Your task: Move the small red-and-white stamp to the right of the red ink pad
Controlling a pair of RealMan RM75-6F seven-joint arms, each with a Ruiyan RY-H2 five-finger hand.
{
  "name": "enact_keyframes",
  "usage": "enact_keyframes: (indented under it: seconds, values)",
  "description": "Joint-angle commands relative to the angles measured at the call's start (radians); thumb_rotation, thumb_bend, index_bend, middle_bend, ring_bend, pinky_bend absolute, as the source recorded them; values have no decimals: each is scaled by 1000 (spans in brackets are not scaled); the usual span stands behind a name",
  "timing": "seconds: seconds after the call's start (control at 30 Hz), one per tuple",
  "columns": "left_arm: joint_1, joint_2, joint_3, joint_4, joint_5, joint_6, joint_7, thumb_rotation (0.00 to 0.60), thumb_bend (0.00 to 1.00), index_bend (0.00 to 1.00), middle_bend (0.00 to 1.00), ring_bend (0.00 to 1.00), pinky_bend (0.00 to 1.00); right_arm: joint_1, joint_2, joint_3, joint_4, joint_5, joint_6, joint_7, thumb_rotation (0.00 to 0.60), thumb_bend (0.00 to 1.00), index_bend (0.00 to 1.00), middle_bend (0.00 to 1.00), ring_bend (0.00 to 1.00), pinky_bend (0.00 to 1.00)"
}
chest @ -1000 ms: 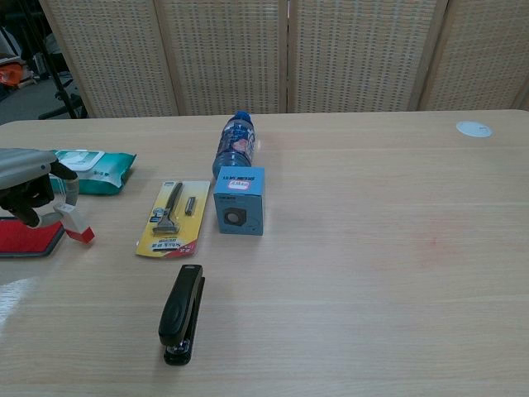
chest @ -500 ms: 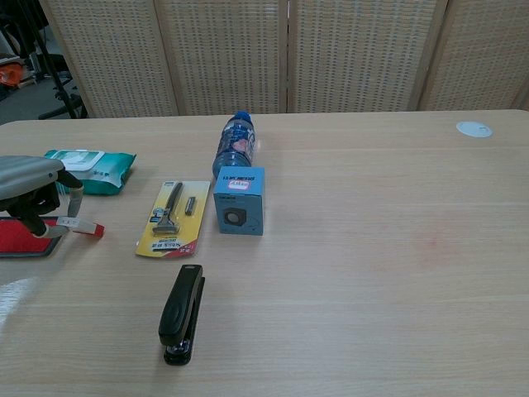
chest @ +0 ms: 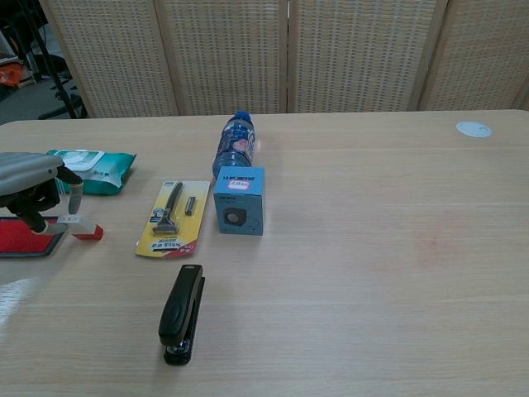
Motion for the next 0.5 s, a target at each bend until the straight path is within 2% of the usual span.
enact_keyframes:
  seconds: [0.03,0.5]
  values:
    - [-2,-3,-5,3,-6,1,-2,600,281,515,1000,916,909,0,0,0,1,1,-1,2,600,0,0,0,0,0]
    - [-2,19,-11,-17,-18,6,-5,600,279,436,1000,916,909,-1,1,0,1,0,2,3,600,0,0,0,0,0]
